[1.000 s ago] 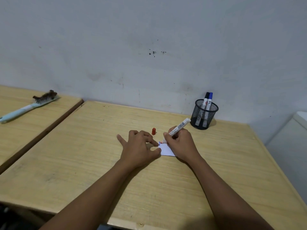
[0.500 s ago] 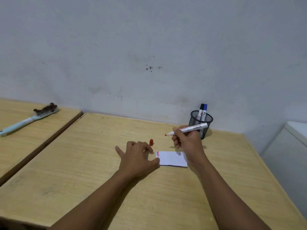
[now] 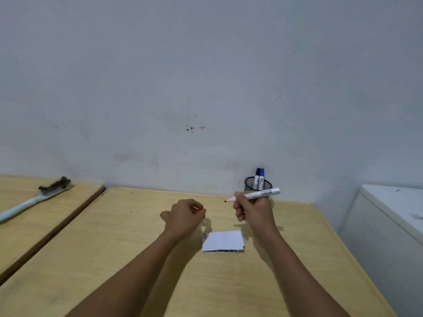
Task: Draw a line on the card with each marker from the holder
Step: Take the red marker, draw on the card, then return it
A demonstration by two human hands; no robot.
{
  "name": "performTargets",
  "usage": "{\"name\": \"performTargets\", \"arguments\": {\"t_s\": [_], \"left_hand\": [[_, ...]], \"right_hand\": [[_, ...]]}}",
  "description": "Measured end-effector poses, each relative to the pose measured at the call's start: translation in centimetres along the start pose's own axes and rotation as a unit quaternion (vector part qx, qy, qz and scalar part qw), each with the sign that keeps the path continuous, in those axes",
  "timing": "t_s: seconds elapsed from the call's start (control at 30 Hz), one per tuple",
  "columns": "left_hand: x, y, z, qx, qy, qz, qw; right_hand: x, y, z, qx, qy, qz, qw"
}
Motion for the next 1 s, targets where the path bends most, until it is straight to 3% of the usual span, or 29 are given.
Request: {"name": "performTargets", "arguments": {"t_s": [0.13, 0.3, 0.47, 0.67, 0.83, 0.93, 1.0], "left_hand": [[0.9, 0.5, 3.3, -0.063, 0.249, -0.078, 0.963], [2.4, 2.0, 7.4, -0.15, 0.299, -0.093, 0.938], [2.6, 2.2, 8.1, -0.16, 0.273, -0.117, 0.941], [2.4, 3.1, 9.7, -0.168, 0.333, -0.122, 0.92], [1.8, 3.1, 10.8, -0.23, 0.252, -0.01, 0.94], [1.4, 2.3, 11.0, -0.259, 0.153, 0.052, 0.952], [1.8, 1.6, 11.7, -0.26, 0.11, 0.091, 0.955]], "right_hand": [[0.4, -0.1, -1.8, 0.009, -0.014, 0.009, 1.0], [0.9, 0.4, -4.1, 0.019, -0.05, -0.006, 0.999], [1.8, 1.1, -5.5, 0.028, -0.025, -0.039, 0.999], [1.7, 1.6, -6.2, 0.018, -0.024, -0.082, 0.996], [1.9, 1.2, -6.0, -0.016, -0.067, -0.048, 0.996], [2.1, 1.0, -6.1, -0.041, -0.047, -0.034, 0.997], [2.7, 0.4, -6.8, -0.026, 0.011, 0.019, 0.999]]}}
Point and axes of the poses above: each hand's wrist, its own y-axis away from the middle knuckle, its own x-axis out of the back of the hand, z = x × y, the point moved 3 cm from there along -y, towards the middle knuckle, and after that the axes turned 7 degrees about -z, right-handed, at the moved point
